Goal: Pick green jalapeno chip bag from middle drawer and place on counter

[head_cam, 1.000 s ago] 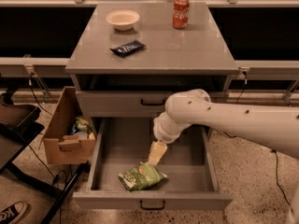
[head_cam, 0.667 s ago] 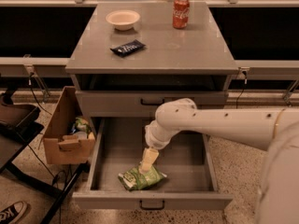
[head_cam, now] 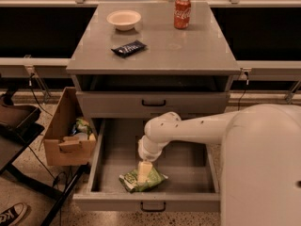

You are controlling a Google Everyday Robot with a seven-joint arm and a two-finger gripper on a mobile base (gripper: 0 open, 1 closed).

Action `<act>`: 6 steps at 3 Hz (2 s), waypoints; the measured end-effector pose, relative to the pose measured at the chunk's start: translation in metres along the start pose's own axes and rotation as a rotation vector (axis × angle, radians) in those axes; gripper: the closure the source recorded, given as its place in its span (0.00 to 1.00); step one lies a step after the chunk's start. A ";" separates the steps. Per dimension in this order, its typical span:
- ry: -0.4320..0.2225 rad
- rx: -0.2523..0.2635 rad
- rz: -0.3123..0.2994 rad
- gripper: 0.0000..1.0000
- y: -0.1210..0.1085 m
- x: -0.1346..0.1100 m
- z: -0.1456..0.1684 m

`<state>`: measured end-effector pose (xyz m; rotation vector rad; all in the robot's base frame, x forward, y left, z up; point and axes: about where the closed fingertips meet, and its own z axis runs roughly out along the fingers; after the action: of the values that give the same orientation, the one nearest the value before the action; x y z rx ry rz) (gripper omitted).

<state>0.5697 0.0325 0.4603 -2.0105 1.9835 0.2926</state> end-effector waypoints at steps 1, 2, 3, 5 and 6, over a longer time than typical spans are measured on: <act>0.034 -0.045 -0.027 0.00 0.009 0.008 0.032; 0.064 -0.087 -0.041 0.21 0.016 0.014 0.054; 0.096 -0.119 -0.082 0.45 0.020 0.017 0.071; 0.096 -0.161 -0.092 0.98 0.028 0.014 0.083; 0.096 -0.161 -0.092 1.00 0.028 0.011 0.076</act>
Offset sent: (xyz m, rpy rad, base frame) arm -0.0166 0.0074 -0.0795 -0.1055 0.1021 0.0919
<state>0.5471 0.0488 0.3833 -2.2481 1.9724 0.3516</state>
